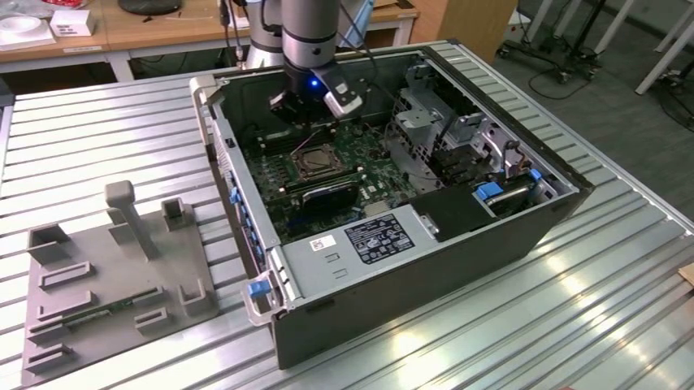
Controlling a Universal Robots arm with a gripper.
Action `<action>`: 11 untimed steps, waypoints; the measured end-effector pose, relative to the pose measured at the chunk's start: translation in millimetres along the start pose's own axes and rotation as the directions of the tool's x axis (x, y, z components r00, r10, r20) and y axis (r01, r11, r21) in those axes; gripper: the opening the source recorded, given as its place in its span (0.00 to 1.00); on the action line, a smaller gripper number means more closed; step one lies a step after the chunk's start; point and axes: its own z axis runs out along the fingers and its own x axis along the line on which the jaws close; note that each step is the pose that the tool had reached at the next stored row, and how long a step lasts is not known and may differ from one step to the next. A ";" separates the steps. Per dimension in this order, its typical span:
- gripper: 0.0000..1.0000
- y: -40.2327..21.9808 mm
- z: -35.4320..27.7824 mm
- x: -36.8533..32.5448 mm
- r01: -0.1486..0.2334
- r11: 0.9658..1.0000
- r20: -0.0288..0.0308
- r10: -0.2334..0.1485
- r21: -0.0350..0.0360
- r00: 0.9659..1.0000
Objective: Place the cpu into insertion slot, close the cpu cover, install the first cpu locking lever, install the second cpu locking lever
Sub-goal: 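Install the first cpu locking lever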
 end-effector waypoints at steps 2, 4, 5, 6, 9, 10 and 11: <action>0.11 0.0 0.5 -0.7 0.000 1.000 0.000 0.000 0.000 1.000; 0.11 -0.1 1.0 -1.2 0.000 1.000 0.000 0.000 0.000 1.000; 0.11 -0.2 1.4 -1.3 0.000 1.000 0.000 0.000 0.000 1.000; 0.11 -0.4 1.7 -1.3 0.000 1.000 0.000 0.000 0.000 1.000; 0.11 -0.9 2.9 -1.6 0.000 1.000 0.000 0.000 0.000 1.000; 0.11 -1.1 3.2 -1.6 0.000 1.000 0.000 0.000 0.000 1.000; 0.11 -1.2 3.5 -1.7 0.000 1.000 0.000 0.000 0.000 1.000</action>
